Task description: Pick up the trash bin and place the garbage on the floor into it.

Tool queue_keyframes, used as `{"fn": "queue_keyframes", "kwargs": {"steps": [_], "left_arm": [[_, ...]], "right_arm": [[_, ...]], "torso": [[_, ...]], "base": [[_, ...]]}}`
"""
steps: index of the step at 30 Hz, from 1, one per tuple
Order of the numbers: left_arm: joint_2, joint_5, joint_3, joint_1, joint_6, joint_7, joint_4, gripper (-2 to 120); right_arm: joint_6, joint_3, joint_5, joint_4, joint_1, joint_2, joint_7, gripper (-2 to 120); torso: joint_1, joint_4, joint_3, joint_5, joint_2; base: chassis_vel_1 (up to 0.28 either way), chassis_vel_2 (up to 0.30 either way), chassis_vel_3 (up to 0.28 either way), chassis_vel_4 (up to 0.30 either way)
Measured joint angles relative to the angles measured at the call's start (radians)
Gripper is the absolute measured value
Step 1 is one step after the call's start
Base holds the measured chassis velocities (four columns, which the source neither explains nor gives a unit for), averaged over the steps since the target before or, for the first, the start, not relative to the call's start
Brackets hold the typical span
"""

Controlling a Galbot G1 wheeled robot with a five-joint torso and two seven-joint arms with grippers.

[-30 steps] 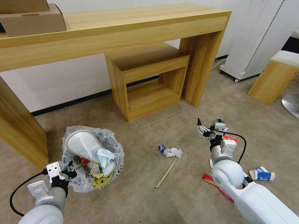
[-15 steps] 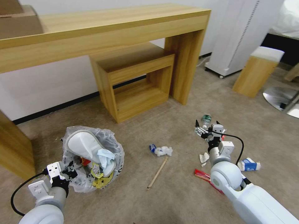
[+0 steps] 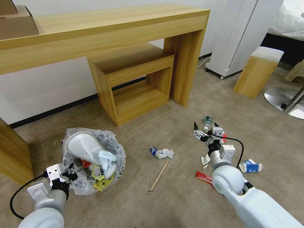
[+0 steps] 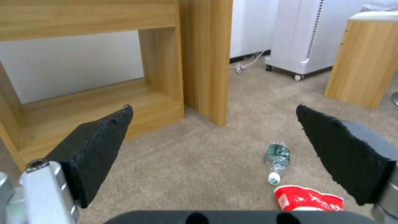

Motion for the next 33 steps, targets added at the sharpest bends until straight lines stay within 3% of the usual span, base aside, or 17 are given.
{"fn": "queue_keyframes", "kwargs": {"steps": [17, 33], "left_arm": [[-0.006, -0.021, 0.006, -0.004, 0.000, 0.000, 0.001, 0], [-0.009, -0.026, 0.009, -0.003, 0.000, -0.010, -0.004, 0]], "right_arm": [[0.021, 0.019, -0.025, -0.019, 0.017, 0.002, -0.038, 100], [0.084, -0.040, -0.073, -0.001, 0.029, 0.019, -0.063, 100]], "torso": [[0.000, -0.0003, 0.000, 0.0001, 0.000], [0.000, 0.0000, 0.000, 0.0000, 0.000]], "base": [[-0.034, -0.036, -0.030, -0.030], [0.000, 0.000, 0.000, 0.000]]}}
